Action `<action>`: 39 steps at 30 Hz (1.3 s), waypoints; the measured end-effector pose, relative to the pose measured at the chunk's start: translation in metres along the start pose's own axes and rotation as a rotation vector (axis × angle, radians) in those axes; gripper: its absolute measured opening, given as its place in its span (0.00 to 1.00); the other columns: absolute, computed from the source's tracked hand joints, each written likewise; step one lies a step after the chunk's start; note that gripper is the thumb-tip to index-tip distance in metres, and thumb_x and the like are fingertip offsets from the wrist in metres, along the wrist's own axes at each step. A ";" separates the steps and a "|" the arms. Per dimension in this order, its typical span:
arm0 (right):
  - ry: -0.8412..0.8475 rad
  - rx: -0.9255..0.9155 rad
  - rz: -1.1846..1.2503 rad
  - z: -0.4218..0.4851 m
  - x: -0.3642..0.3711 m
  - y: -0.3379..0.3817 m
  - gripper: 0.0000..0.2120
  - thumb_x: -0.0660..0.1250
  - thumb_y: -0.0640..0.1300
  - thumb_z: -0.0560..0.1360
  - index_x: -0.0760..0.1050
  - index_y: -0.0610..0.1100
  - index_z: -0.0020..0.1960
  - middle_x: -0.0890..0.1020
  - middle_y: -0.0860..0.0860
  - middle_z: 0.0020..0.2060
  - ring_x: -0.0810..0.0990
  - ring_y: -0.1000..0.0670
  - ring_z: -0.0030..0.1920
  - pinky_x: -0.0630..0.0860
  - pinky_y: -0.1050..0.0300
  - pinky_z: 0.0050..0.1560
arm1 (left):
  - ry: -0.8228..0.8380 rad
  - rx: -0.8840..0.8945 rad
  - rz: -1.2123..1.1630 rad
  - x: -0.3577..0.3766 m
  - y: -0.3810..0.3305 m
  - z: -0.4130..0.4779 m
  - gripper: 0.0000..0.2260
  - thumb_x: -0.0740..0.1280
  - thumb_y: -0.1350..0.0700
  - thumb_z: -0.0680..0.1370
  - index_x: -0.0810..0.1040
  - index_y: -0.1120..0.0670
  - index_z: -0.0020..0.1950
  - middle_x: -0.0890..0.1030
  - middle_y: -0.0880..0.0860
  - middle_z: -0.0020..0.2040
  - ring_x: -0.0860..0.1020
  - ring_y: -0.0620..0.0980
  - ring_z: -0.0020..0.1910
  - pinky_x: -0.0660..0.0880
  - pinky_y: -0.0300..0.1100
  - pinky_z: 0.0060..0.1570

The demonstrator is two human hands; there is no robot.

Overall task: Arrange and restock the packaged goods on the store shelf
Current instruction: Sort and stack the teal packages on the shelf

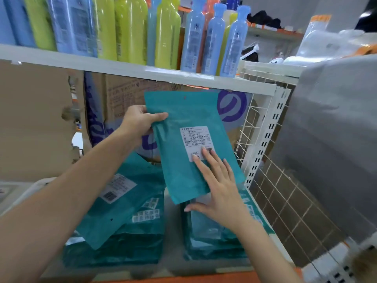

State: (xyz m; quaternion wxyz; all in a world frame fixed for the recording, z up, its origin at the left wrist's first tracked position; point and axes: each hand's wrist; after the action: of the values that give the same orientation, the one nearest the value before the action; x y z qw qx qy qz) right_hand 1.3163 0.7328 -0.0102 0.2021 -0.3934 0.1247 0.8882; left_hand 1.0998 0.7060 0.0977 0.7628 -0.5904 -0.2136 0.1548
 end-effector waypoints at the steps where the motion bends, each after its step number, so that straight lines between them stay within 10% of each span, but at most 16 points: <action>1: -0.036 0.002 0.006 -0.001 0.002 -0.001 0.43 0.66 0.66 0.64 0.56 0.50 0.74 0.61 0.48 0.73 0.57 0.48 0.74 0.52 0.47 0.72 | -0.006 -0.023 -0.001 0.000 0.000 0.000 0.04 0.69 0.65 0.73 0.78 0.60 0.46 0.81 0.52 0.42 0.81 0.42 0.31 0.78 0.34 0.32; 7: -0.317 -0.004 0.205 -0.001 -0.004 -0.003 0.14 0.74 0.40 0.64 0.81 0.44 0.50 0.81 0.51 0.54 0.78 0.52 0.56 0.75 0.53 0.57 | -0.021 -0.102 -0.047 -0.004 0.003 -0.003 0.03 0.69 0.66 0.73 0.77 0.60 0.43 0.83 0.51 0.33 0.81 0.44 0.29 0.78 0.35 0.31; 17: -0.412 0.179 0.272 0.004 -0.017 0.003 0.10 0.65 0.47 0.73 0.77 0.41 0.48 0.82 0.53 0.39 0.78 0.63 0.41 0.76 0.71 0.35 | 0.070 -0.139 0.119 -0.011 0.013 -0.008 0.10 0.67 0.50 0.75 0.79 0.57 0.44 0.84 0.51 0.37 0.82 0.44 0.36 0.79 0.35 0.35; 21: -0.471 0.480 0.454 0.008 -0.031 -0.004 0.03 0.66 0.48 0.74 0.75 0.49 0.44 0.80 0.56 0.36 0.79 0.55 0.37 0.79 0.53 0.35 | 0.099 0.044 0.297 -0.017 0.022 -0.014 0.14 0.66 0.46 0.74 0.77 0.55 0.53 0.81 0.49 0.47 0.79 0.43 0.45 0.77 0.33 0.38; 26: -0.640 0.643 0.753 0.005 -0.046 -0.016 0.06 0.65 0.40 0.75 0.76 0.51 0.45 0.82 0.57 0.38 0.80 0.57 0.40 0.78 0.62 0.38 | 0.081 0.155 0.467 -0.032 0.046 -0.016 0.21 0.70 0.48 0.72 0.73 0.54 0.61 0.77 0.50 0.57 0.76 0.48 0.55 0.72 0.39 0.54; 30: -0.666 0.753 0.955 0.001 -0.047 -0.016 0.10 0.67 0.53 0.69 0.78 0.50 0.47 0.84 0.56 0.42 0.82 0.53 0.46 0.80 0.57 0.46 | 0.255 -0.008 0.596 -0.028 0.064 -0.027 0.30 0.71 0.45 0.70 0.67 0.53 0.68 0.71 0.44 0.60 0.71 0.44 0.59 0.66 0.39 0.58; 35: -0.626 0.829 1.166 0.000 -0.042 -0.003 0.26 0.69 0.56 0.59 0.77 0.43 0.53 0.85 0.53 0.45 0.83 0.53 0.47 0.81 0.60 0.45 | 0.376 -0.100 0.157 -0.012 0.069 -0.039 0.16 0.73 0.53 0.70 0.74 0.47 0.56 0.80 0.44 0.52 0.80 0.40 0.49 0.76 0.37 0.49; 39: -0.594 0.877 1.215 -0.004 -0.035 0.004 0.27 0.70 0.56 0.58 0.76 0.42 0.53 0.85 0.51 0.45 0.83 0.52 0.47 0.80 0.60 0.44 | 0.285 -0.056 -0.116 -0.005 0.071 -0.039 0.27 0.72 0.66 0.68 0.68 0.54 0.64 0.79 0.53 0.56 0.81 0.49 0.49 0.81 0.45 0.46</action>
State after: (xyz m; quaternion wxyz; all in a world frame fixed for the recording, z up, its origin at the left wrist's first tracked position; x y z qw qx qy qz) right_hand 1.3384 0.7187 0.0139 -0.1555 0.1108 0.5953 0.7805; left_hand 1.1165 0.6887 0.0195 0.7763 -0.6141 -0.1411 0.0189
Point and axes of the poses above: each hand's wrist, its own z-axis towards the middle knuckle, its own x-axis out of the palm, y = z × x
